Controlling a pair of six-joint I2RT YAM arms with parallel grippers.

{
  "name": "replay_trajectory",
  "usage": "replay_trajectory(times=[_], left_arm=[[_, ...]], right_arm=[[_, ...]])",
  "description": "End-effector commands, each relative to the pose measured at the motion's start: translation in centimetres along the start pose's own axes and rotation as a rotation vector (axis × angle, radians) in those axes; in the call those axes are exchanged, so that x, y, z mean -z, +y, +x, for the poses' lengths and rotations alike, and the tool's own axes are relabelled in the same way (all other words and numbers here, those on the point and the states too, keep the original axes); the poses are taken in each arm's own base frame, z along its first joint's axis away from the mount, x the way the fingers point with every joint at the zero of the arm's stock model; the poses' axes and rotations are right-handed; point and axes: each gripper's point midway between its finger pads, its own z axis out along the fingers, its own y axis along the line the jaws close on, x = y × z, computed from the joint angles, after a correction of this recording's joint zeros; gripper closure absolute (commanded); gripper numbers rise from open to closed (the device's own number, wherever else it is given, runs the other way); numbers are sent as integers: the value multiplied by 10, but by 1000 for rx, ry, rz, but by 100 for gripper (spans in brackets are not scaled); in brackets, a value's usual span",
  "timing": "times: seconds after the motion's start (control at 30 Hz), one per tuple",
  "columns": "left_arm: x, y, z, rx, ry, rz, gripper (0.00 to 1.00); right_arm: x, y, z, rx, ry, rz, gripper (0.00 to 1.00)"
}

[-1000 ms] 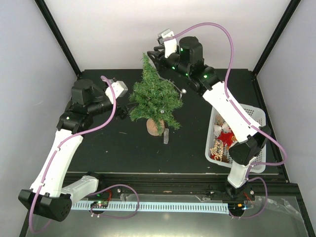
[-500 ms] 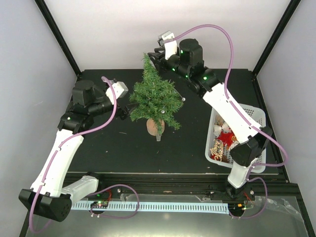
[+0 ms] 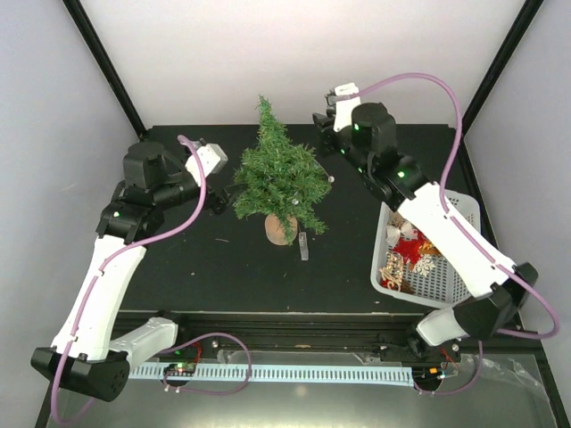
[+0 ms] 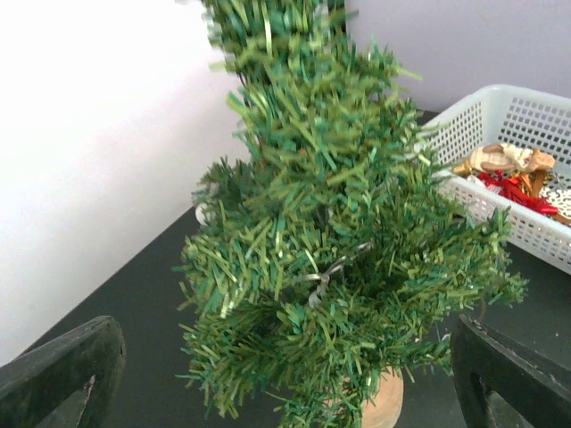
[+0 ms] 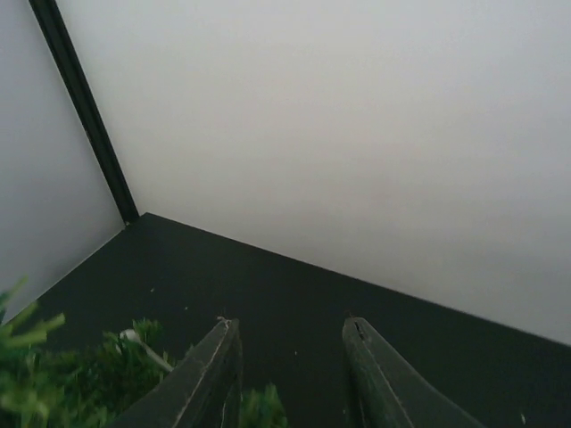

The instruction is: Decorate the small christmas tree

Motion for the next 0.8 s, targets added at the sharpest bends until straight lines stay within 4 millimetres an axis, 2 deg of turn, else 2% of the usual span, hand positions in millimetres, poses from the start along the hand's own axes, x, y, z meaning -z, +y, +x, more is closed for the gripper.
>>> replay_trajectory(times=[0.0, 0.13, 0.23, 0.43, 0.6, 0.77], left_arm=[[15, 6, -20, -14, 17, -34, 1], [15, 7, -21, 22, 63, -18, 1], [13, 6, -18, 68, 115, 11, 1], [11, 15, -8, 132, 158, -27, 1], [8, 41, 6, 210, 184, -134, 1], [15, 58, 3, 263, 158, -194, 1]], right_arm=[[32, -17, 2, -39, -17, 65, 68], [45, -6, 22, -42, 32, -15, 69], [51, 11, 19, -46, 67, -110, 69], [67, 43, -33, -72, 11, -257, 62], [50, 79, -53, -73, 47, -307, 56], [36, 110, -40, -55, 125, -332, 54]])
